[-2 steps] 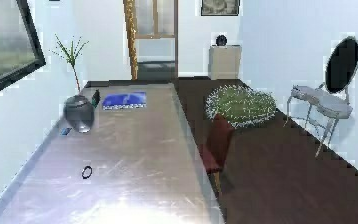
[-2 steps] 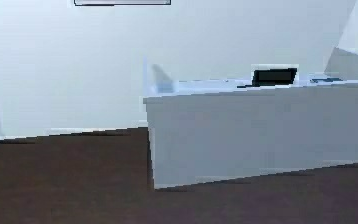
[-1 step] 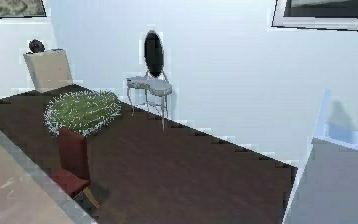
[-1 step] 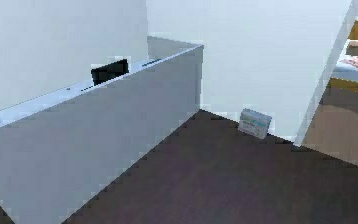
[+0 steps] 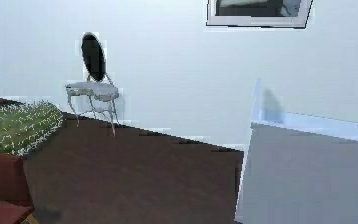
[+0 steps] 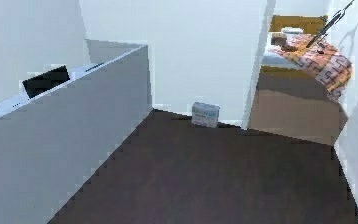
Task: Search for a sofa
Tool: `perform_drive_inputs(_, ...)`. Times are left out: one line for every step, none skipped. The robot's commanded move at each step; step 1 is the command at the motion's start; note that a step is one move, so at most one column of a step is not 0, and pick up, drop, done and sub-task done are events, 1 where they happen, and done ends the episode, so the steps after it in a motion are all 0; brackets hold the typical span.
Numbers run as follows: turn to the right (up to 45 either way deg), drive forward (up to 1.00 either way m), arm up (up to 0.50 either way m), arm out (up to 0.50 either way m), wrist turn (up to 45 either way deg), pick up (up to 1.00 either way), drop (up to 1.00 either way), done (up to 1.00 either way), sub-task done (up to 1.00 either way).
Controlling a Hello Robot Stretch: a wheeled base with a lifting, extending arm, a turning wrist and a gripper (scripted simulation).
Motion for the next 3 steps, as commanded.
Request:
perform_drive_inputs(0.0, 0.45, 0.00, 0.00, 0.0, 0.00, 0.00, 0.00, 0.00)
perform_drive_inputs(-27.0, 0.00, 0.00, 0.00, 0.0, 0.00, 0.00, 0.00, 0.00)
perform_drive_inputs(0.0, 0.95, 0.00, 0.00, 0.0, 0.00, 0.00, 0.00, 0.00)
